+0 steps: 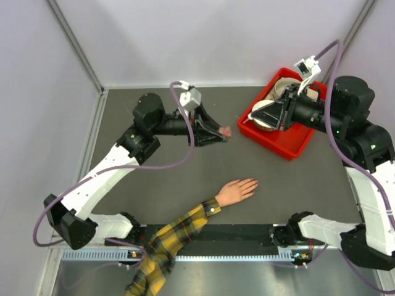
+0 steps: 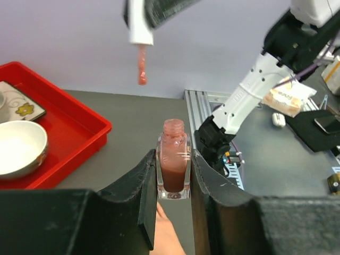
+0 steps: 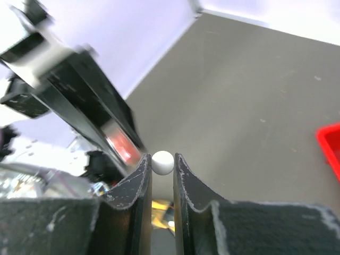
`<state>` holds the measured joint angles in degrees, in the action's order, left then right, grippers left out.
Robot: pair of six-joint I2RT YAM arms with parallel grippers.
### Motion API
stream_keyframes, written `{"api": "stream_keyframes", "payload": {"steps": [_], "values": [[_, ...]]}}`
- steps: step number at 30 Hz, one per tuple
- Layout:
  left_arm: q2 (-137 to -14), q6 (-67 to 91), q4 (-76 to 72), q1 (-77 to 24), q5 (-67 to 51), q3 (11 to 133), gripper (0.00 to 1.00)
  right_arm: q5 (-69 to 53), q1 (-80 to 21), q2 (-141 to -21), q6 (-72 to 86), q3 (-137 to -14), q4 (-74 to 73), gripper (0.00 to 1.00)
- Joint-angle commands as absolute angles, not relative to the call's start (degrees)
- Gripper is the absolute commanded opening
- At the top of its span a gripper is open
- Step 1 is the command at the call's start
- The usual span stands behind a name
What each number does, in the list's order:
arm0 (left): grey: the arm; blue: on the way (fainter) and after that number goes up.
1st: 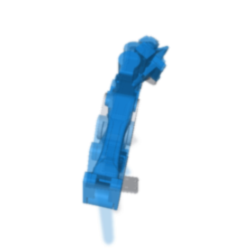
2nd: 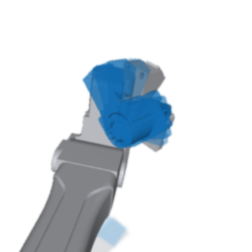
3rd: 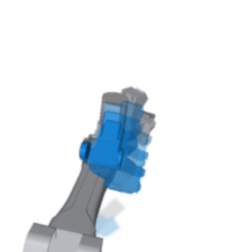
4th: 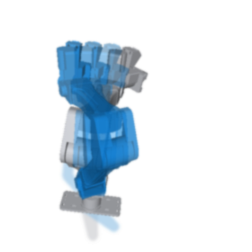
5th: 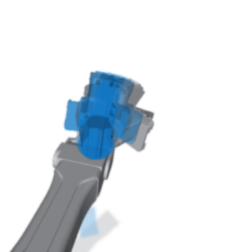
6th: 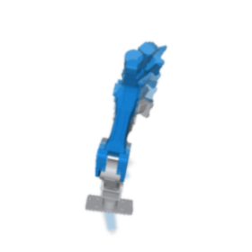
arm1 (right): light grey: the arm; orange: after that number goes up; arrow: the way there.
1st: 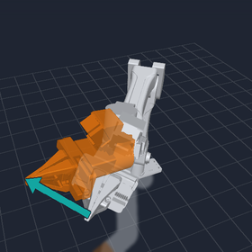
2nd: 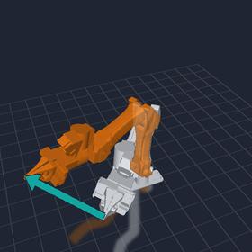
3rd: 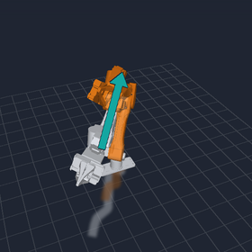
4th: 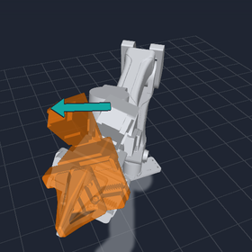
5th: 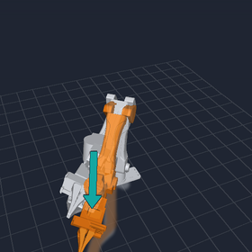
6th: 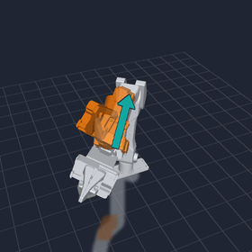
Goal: Paint the nails
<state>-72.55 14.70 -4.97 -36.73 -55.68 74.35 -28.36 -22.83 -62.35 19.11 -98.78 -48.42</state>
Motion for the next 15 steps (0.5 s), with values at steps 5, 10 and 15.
{"api": "stream_keyframes", "payload": {"steps": [5, 10, 15], "values": [[-68.8, 4.4, -4.6, -43.8, -46.0, 70.0, 0.0, -25.4, -29.1, -67.6, 21.9, -111.2, -55.6, 0.0], [-68.5, 4.7, -5.4, -44.2, -44.7, 68.7, 0.0, -25.9, -30.9, -66.7, 21.5, -110.3, -57.0, 0.0], [-69.0, 4.5, -4.5, -44.2, -44.2, 69.5, 0.0, -27.2, -33.3, -65.8, 21.9, -107.1, -56.3, 0.0]]}}
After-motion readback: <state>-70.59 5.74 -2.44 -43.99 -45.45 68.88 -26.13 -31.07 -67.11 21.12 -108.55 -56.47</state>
